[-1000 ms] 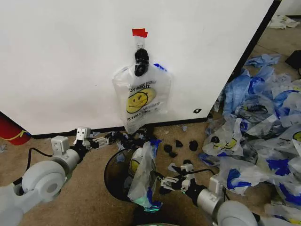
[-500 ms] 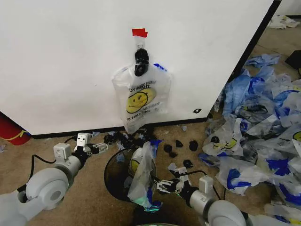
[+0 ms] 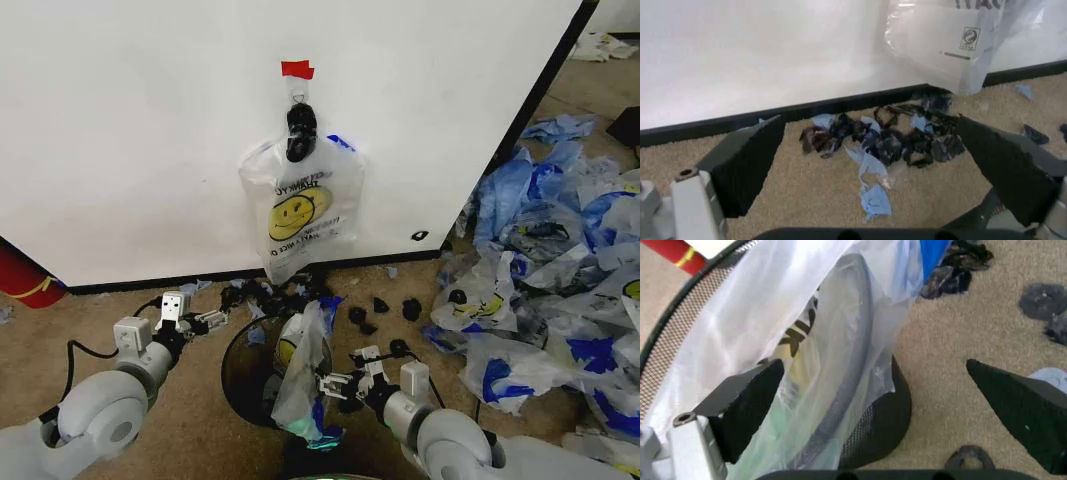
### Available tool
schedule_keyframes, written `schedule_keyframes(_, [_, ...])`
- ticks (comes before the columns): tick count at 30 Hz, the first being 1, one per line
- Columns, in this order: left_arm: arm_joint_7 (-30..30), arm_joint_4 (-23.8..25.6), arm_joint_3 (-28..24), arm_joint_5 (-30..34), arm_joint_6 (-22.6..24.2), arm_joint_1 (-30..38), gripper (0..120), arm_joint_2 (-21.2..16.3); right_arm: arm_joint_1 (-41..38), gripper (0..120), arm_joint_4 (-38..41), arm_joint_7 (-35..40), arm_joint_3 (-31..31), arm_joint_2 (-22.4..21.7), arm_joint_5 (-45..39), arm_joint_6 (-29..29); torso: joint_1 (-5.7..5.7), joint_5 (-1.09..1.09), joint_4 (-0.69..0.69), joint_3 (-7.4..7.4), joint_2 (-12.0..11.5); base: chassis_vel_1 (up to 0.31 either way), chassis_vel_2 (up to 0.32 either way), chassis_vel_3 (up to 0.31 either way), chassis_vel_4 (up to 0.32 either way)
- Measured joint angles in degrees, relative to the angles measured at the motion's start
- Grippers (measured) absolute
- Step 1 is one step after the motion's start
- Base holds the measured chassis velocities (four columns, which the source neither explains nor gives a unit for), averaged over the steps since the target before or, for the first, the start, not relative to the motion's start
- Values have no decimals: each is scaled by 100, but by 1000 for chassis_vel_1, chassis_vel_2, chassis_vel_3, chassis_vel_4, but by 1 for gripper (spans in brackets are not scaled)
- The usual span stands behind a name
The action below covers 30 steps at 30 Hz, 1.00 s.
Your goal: Pick up the garbage bag from the wall and place it over the trash bin.
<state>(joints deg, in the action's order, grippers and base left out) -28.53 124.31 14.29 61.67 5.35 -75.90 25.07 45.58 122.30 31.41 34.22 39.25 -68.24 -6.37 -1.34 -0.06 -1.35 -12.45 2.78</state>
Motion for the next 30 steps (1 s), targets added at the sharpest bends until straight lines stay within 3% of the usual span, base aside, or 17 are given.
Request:
schedule_keyframes(16, [-48,-65,-68,-110,-176,-89,100,66,-336,100,-138,552,277,268,-36,-281,0,0,0,0,0,0,0,0,0])
schedule_keyframes(24, [-80,-76,-138,-132,-202,-69,100,94,-439,73,140,996,302,188,-167,-540,0,0,0,0,0,0,0,0,0])
schedule_keyframes(30, [-112,-61,-155,-117,-217,-57,100,93,-300,48,213,1094,302,95,-141,-619,0,0,0,0,0,0,0,0,0])
